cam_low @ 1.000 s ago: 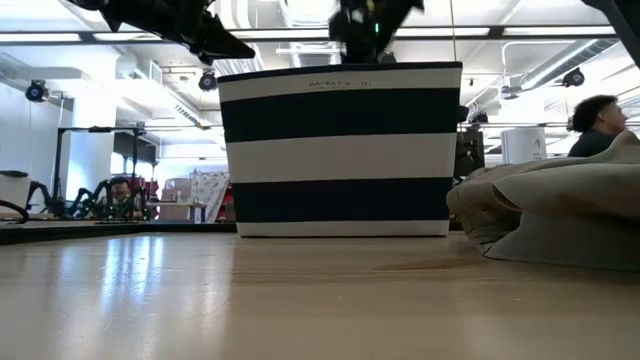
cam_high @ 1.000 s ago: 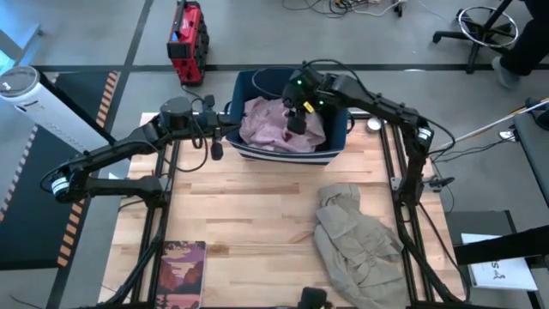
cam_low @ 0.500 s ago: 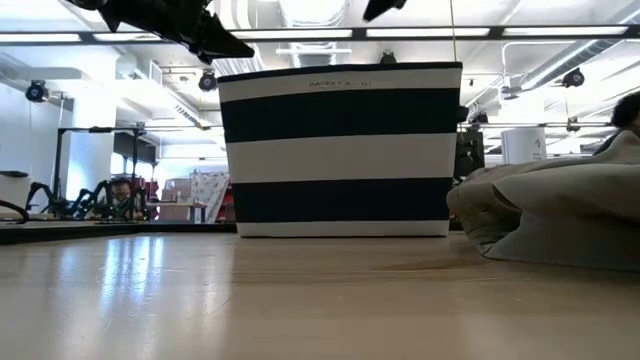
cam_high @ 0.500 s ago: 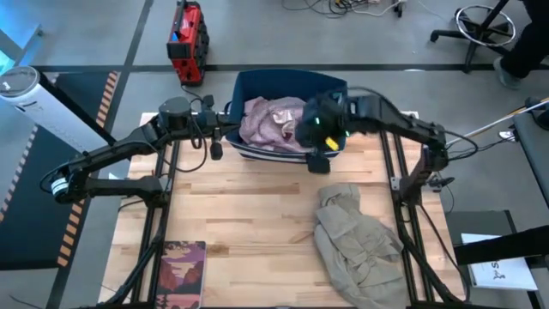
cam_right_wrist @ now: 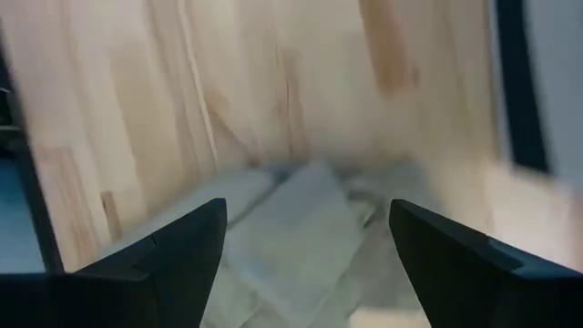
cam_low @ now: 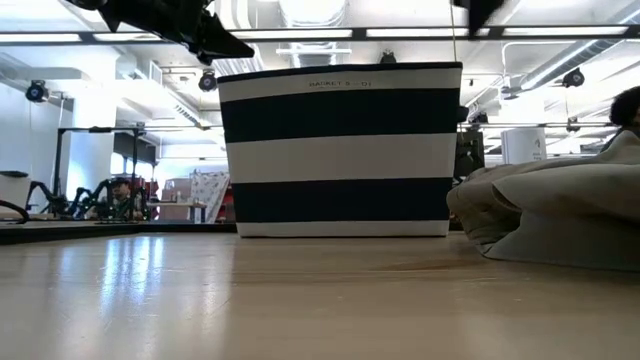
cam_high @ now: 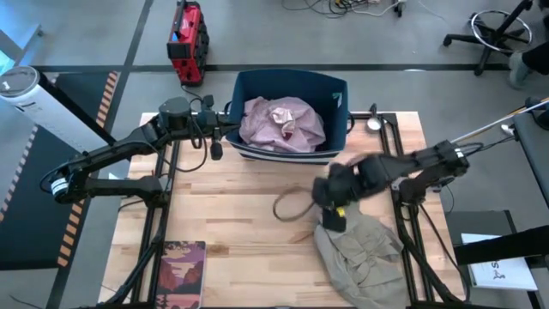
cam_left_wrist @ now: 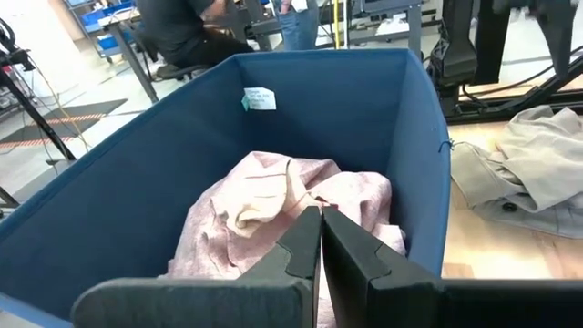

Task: Sort clothes
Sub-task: Put the light brown jacket into the blue laundry organizer

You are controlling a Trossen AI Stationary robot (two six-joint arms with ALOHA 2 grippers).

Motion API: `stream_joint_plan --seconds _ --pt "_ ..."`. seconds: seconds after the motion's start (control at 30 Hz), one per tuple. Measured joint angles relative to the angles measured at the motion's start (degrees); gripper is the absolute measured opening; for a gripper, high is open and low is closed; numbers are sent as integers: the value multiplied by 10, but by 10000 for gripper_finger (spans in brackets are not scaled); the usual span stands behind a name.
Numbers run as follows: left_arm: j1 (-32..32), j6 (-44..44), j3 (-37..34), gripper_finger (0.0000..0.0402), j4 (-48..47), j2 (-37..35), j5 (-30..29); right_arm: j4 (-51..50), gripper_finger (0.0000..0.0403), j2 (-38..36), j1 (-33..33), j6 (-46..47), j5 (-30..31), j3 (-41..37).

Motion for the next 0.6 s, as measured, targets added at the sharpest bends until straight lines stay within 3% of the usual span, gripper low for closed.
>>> stream_joint_plan --seconds 0.3,0.43,0.6 --pt "0 -15 -1 0 0 0 0 40 308 4 91 231 27 -150" --pt "0 -26 -1 0 0 0 0 110 307 1 106 289 27 -214" --pt "0 -31 -3 0 -1 0 0 124 301 -1 112 343 22 -281"
